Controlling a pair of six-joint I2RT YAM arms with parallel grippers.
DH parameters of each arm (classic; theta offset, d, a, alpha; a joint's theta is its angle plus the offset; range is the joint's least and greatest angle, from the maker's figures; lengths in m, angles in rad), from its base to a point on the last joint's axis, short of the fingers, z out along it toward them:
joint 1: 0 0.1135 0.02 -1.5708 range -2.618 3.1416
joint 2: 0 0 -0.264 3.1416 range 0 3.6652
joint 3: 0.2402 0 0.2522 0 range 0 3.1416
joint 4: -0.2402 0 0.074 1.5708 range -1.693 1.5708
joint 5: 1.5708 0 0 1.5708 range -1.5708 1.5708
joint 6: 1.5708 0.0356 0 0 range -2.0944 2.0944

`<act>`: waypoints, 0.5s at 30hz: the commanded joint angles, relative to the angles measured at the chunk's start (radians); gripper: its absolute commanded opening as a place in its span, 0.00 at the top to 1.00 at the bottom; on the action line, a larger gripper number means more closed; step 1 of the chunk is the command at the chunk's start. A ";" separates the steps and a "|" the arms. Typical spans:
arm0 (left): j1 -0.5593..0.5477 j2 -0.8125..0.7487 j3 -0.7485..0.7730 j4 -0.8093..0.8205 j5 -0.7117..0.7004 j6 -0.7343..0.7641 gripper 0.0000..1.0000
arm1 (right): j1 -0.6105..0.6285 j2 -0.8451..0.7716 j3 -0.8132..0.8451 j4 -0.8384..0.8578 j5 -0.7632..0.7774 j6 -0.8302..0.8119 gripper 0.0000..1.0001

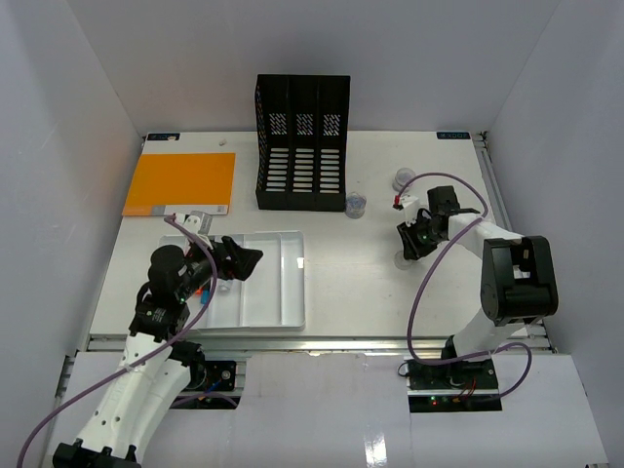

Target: Organize the desk

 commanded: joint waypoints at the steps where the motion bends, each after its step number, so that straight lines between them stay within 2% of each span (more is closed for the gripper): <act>1: 0.004 -0.019 -0.002 0.071 0.074 -0.039 0.02 | 0.012 0.032 0.023 -0.033 -0.062 -0.015 0.86; 2: 0.004 -0.029 -0.004 0.075 0.074 -0.040 0.02 | 0.016 0.029 0.025 -0.042 -0.083 -0.030 0.91; 3: 0.002 -0.037 -0.007 0.079 0.074 -0.040 0.02 | 0.020 0.023 0.033 -0.063 -0.094 -0.043 0.92; 6: 0.003 -0.078 -0.016 0.095 0.068 -0.043 0.02 | 0.050 -0.004 0.051 -0.101 -0.152 -0.098 0.92; 9: 0.002 -0.122 -0.021 0.102 0.051 -0.048 0.02 | 0.130 -0.038 0.105 -0.148 -0.200 -0.157 0.92; 15: 0.003 -0.246 -0.031 0.108 0.041 -0.031 0.02 | 0.439 0.008 0.316 -0.168 -0.180 -0.185 0.92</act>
